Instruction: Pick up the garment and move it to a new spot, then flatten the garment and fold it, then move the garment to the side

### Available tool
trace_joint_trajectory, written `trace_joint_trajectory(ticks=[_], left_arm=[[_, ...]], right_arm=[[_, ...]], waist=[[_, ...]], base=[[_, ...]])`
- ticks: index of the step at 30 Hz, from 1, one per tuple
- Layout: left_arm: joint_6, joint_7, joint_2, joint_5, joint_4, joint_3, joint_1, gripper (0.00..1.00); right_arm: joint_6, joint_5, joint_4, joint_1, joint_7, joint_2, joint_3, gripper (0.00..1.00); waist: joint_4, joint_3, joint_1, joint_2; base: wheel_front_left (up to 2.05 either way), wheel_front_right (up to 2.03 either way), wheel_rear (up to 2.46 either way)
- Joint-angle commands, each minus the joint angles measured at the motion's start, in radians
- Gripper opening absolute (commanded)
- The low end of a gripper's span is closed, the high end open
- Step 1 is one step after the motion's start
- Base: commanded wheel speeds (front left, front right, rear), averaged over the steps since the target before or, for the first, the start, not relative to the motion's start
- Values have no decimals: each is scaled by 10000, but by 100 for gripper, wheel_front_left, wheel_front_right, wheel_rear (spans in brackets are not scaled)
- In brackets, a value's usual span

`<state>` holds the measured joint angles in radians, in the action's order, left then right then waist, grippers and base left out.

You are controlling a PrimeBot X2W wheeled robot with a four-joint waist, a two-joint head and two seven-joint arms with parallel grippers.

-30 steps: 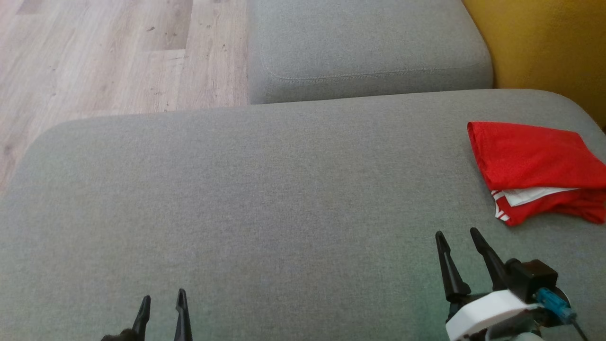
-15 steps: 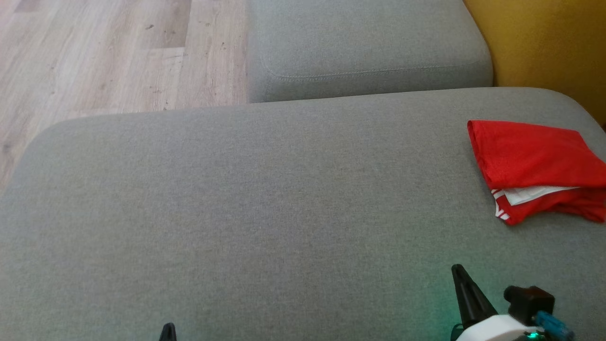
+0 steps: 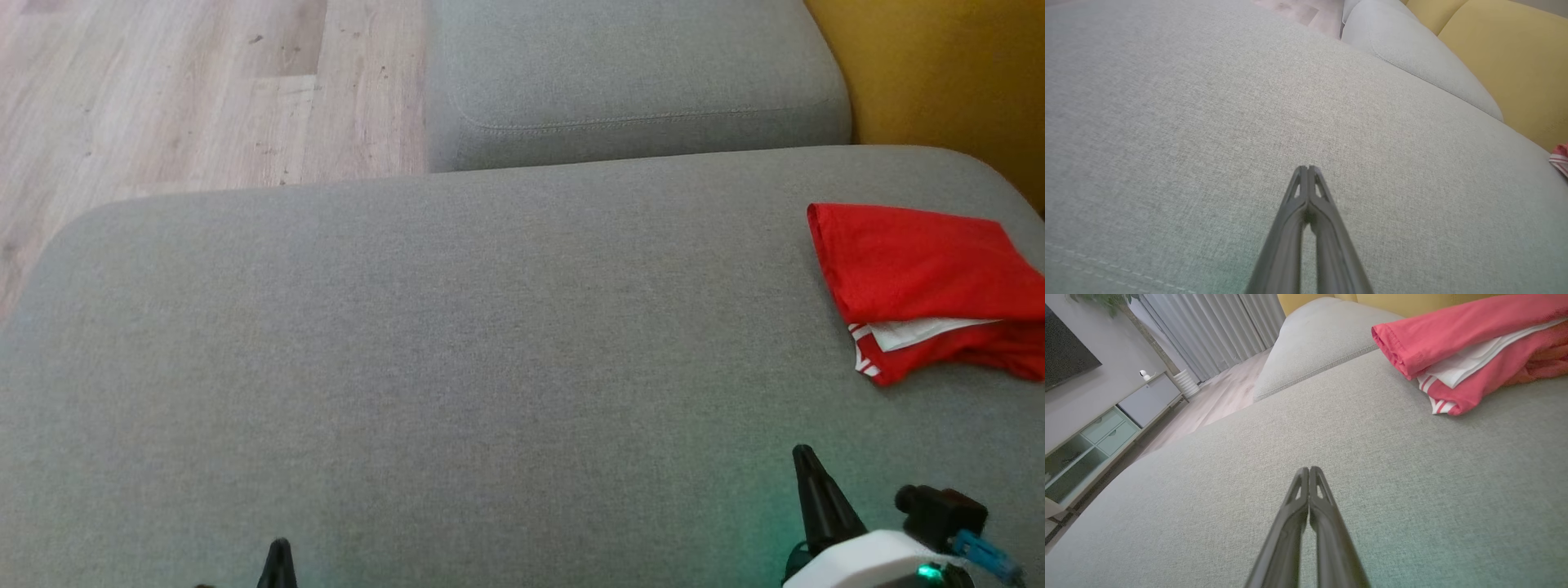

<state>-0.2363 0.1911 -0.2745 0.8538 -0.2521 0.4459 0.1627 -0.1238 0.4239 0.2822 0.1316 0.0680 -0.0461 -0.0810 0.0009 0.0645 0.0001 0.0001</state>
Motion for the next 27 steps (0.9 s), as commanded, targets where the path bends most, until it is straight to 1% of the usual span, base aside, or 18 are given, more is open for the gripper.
trace_joint_trajectory(ticks=[1, 27], left_arm=[[79, -51, -13, 162, 227, -329, -447, 0], [992, -776, 526, 2075, 193, -1623, -1018, 0]], right_arm=[[-13, 282, -331, -557, -48, -136, 60, 0], [-27, 3352, -352, -1011, -369, -226, 381, 0]], waist=[[0, -6, 0, -1], [-2, -177, 0, -1]], base=[[0, 0, 0], [0, 0, 0]])
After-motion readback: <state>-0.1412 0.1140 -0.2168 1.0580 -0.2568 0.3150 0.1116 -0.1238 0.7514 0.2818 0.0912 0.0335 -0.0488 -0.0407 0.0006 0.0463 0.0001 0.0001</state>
